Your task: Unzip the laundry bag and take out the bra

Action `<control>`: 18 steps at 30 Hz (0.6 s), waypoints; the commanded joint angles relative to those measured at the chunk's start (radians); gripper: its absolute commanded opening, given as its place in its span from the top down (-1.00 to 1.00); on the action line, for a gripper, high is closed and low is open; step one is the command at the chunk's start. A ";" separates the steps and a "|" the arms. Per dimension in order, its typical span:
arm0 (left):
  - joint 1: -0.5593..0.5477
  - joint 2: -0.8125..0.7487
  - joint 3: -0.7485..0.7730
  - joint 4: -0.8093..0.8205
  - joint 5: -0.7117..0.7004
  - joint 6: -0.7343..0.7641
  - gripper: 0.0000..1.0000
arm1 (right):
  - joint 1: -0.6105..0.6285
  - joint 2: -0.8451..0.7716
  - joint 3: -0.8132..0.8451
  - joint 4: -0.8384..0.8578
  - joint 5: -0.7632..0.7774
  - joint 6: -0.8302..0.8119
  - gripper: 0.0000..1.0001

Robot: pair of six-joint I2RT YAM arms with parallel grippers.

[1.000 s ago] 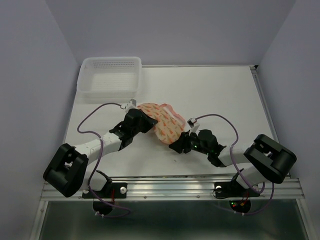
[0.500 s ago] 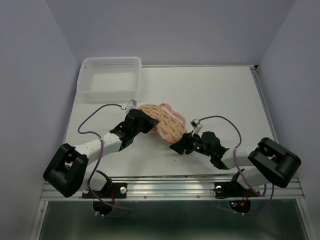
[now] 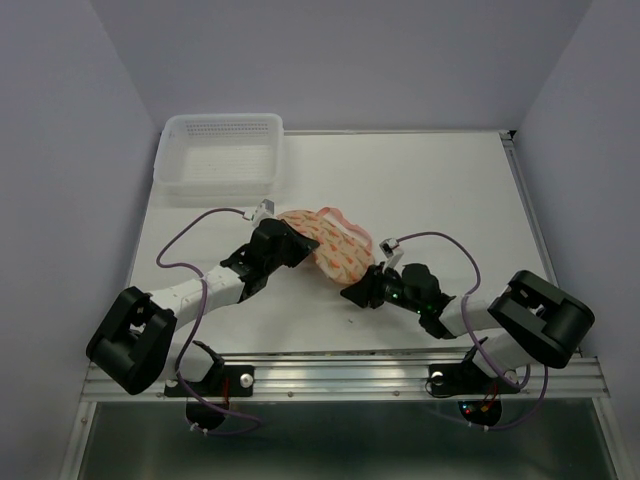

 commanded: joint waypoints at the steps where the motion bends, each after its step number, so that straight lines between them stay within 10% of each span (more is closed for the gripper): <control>1: -0.007 -0.034 0.002 0.067 -0.008 -0.002 1.00 | 0.005 -0.038 0.006 0.058 0.032 -0.027 0.28; 9: -0.007 -0.030 -0.012 0.069 -0.003 0.007 1.00 | 0.005 -0.112 -0.015 -0.050 0.116 -0.047 0.98; 18: 0.026 -0.021 -0.024 0.043 -0.008 0.145 1.00 | 0.005 -0.394 -0.060 -0.435 0.254 -0.087 0.98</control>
